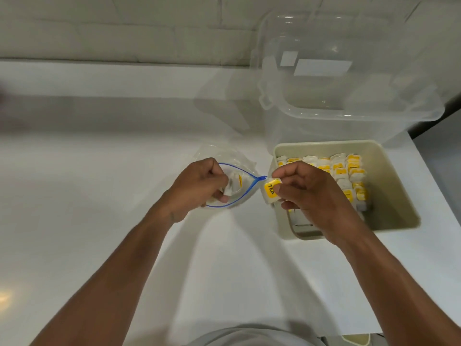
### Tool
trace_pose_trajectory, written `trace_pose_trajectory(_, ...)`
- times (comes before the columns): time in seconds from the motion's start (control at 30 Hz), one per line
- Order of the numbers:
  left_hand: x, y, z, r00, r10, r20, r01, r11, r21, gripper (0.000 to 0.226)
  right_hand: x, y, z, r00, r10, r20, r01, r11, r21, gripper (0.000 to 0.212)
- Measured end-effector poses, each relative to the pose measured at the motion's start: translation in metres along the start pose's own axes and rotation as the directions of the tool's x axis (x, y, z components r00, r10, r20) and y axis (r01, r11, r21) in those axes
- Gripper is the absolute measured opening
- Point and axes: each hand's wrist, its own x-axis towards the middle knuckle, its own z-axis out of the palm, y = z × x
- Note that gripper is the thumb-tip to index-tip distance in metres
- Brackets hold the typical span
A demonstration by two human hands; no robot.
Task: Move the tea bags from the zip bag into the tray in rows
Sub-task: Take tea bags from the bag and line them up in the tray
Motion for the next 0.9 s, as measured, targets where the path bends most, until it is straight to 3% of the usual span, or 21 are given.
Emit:
trace_pose_trajectory(0.13, 0.000, 0.001, -0.003, 0.997, -0.032, 0.072, 0.052, 0.951, -0.304, 0.016, 0.002, -0.004, 0.004, 1.000, -0.017, 0.012, 0.017, 1.000, -0.021, 0.018)
trace_pose_trajectory(0.27, 0.002, 0.002, -0.002, 0.992, 0.003, 0.130, 0.055, 0.896, -0.440, 0.022, 0.003, -0.007, 0.004, 0.999, -0.028, 0.019, 0.029, 0.999, -0.039, 0.018)
trace_pose_trajectory(0.37, 0.003, 0.005, -0.002, 0.980, 0.039, 0.197, 0.056, 0.890, -0.452, 0.043, 0.004, -0.010, 0.001, 0.999, -0.042, 0.020, 0.043, 0.998, -0.041, 0.019)
trace_pose_trajectory(0.6, 0.008, 0.006, -0.001, 0.972, 0.006, 0.233, 0.111, 0.866, -0.487, 0.045, 0.010, -0.016, -0.001, 0.999, -0.016, 0.051, 0.013, 0.999, 0.052, 0.013)
trace_pose_trajectory(0.7, 0.007, 0.009, 0.000, 0.972, 0.007, 0.234, 0.115, 0.855, -0.505, 0.029, 0.011, -0.016, 0.001, 0.997, -0.040, 0.061, 0.039, 0.999, 0.029, 0.009)
trace_pose_trajectory(0.8, 0.008, 0.012, 0.006, 0.987, 0.021, 0.159, 0.046, 0.912, -0.407, 0.007, 0.013, -0.017, 0.002, 0.995, -0.074, 0.063, 0.073, 0.997, 0.013, 0.010)
trace_pose_trajectory(0.9, 0.009, 0.012, 0.010, 0.991, 0.068, 0.118, -0.033, 0.962, -0.271, 0.007, 0.013, -0.016, 0.002, 0.992, -0.099, 0.073, 0.104, 0.993, -0.058, 0.011)
